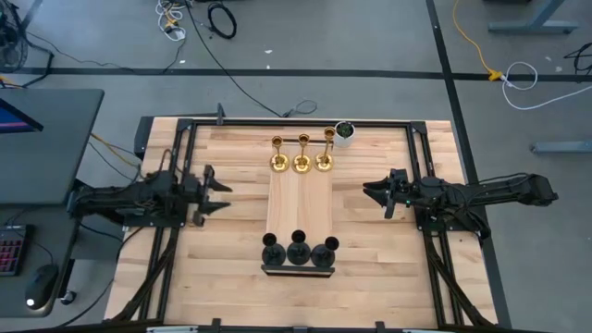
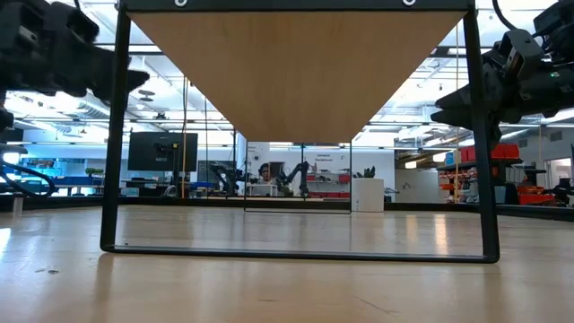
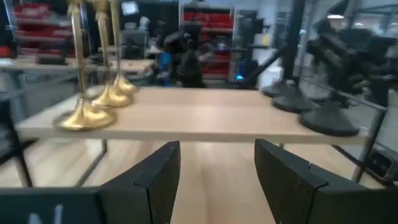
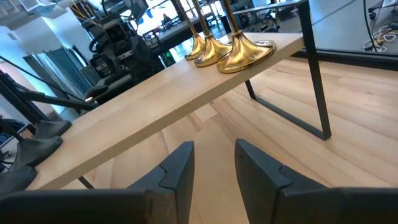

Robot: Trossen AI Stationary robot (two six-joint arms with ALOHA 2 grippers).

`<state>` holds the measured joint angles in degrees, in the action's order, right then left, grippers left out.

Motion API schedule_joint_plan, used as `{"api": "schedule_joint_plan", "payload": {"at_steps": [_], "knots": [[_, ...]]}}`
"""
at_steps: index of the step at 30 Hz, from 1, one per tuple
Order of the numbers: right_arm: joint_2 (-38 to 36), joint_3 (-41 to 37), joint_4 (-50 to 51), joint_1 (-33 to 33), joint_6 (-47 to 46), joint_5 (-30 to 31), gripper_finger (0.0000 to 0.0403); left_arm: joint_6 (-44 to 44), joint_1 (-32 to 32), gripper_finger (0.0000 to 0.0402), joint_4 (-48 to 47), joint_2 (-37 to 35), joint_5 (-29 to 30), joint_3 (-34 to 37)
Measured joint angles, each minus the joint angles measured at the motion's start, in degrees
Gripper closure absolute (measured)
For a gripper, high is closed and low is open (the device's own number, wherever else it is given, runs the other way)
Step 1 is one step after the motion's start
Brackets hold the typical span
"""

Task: Pick & Place candle stick holders
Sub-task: Return to Home Position

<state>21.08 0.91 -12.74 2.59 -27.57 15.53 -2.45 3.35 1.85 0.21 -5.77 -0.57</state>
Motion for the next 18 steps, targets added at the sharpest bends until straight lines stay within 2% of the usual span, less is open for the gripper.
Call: {"api": "schedule_joint_plan", "payload": {"at_steps": [3,6,18], "knots": [[0.0,0.0,0.0,0.0,0.0,0.0,0.0289,-1.3,-0.7,0.0195,-0.1,-0.2,1.5,-0.1],[0.0,0.0,0.0,0.0,0.0,0.0,0.0289,1.4,-1.6,0.0195,0.3,-0.2,1.0,-0.1],[0.0,0.0,0.0,0.0,0.0,0.0,0.0289,1.5,-1.8,0.0195,1.1,0.1,1.0,0.0]]}}
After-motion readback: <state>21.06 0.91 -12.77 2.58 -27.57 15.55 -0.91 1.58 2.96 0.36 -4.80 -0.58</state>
